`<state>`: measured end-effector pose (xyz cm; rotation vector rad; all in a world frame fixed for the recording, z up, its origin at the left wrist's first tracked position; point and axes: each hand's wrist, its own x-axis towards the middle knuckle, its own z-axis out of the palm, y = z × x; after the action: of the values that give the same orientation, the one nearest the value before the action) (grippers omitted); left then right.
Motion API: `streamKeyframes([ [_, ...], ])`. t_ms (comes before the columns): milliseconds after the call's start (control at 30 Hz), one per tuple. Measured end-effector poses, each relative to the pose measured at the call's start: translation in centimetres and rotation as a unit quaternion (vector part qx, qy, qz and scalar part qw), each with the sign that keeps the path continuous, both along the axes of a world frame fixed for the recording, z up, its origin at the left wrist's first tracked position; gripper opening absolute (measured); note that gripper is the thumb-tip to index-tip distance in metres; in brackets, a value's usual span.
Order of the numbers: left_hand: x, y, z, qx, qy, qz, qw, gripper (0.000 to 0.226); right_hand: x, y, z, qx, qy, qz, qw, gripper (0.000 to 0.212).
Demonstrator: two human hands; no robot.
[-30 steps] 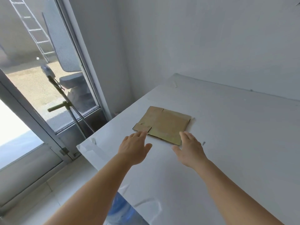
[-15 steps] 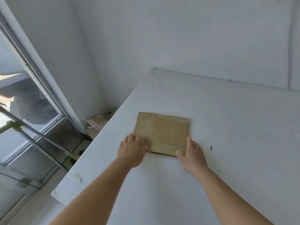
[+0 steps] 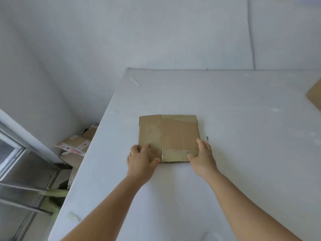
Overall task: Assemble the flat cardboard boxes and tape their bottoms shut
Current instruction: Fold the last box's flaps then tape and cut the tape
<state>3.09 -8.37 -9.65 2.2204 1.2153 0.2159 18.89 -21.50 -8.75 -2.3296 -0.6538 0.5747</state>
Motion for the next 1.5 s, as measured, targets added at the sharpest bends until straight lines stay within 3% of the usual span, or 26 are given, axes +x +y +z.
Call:
streamKeyframes([
  [200, 5.5, -4.9, 0.8, -0.034, -0.061, -0.086, 0.994, 0.066, 3.4, -7.5, 0.9, 0.001, -0.007, -0.087, 0.996, 0.069],
  [967, 27.2, -41.0, 2.6, -0.016, -0.068, -0.272, 0.960, 0.069, 18.9, -48.0, 3.2, 0.011, -0.030, -0.246, 0.969, 0.069],
  [1500, 40.7, -52.4, 2.0, -0.022, -0.126, -0.339, 0.932, 0.068, 29.2, -61.1, 3.1, 0.052, -0.030, -0.318, 0.946, 0.068],
])
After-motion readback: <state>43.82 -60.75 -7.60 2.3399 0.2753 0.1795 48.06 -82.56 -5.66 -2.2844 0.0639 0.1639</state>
